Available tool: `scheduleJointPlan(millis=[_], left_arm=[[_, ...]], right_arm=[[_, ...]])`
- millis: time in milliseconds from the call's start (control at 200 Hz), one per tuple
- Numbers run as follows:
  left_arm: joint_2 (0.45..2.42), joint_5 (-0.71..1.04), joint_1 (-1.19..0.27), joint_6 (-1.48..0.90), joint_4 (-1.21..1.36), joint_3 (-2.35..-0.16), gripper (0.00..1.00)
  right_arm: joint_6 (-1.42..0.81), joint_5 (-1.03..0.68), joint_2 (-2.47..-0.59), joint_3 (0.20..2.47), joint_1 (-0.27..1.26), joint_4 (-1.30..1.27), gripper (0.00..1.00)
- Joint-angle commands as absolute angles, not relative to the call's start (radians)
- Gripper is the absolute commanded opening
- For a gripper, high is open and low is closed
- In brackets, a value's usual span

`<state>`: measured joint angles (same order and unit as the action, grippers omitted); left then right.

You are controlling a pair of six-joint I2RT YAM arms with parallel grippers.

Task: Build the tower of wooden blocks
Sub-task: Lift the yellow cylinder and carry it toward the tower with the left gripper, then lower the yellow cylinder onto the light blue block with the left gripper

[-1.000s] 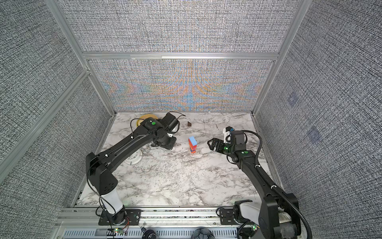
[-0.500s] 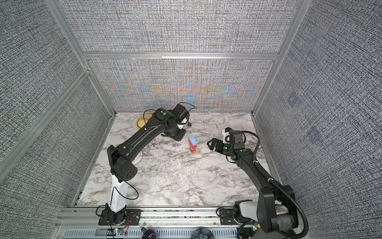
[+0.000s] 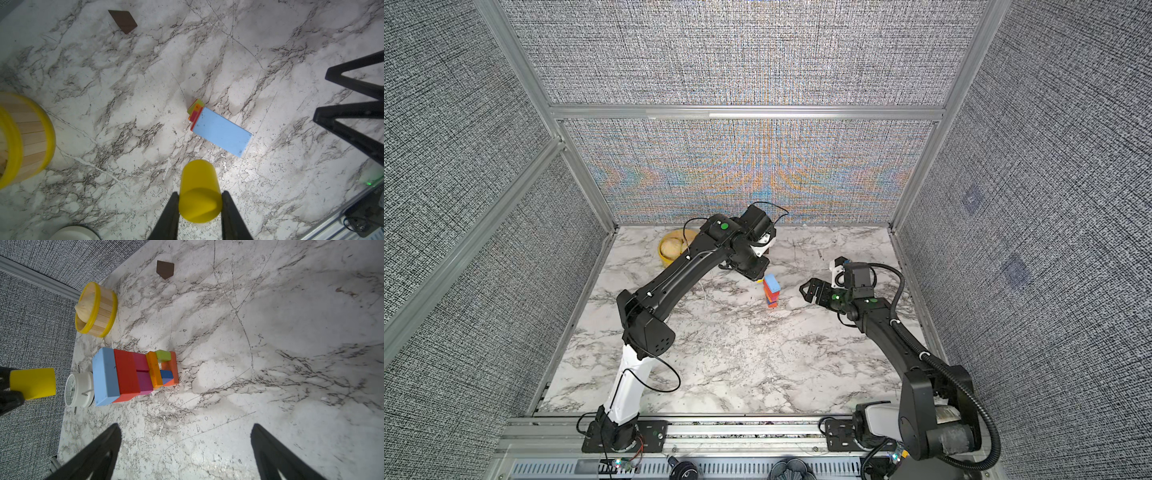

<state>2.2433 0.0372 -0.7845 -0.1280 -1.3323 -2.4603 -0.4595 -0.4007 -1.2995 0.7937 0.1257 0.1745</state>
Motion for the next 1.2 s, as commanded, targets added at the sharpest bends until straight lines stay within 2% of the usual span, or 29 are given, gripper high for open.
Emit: scheduleJointPlan(millis=[0,1195], left_arm=[[2.257,0.063,-0.788,-0.112,-1.313,-2.479,0.3],[2.336,0.083,-0.807,-0.102,-1.321,-2.554,0.31]], right_arm=[[-0.45,-0.411,-1.304,0.805,0.126,0.152,0.99],[-0.457,-0.431,-1.328,0.801,0.127,0.137,0.99]])
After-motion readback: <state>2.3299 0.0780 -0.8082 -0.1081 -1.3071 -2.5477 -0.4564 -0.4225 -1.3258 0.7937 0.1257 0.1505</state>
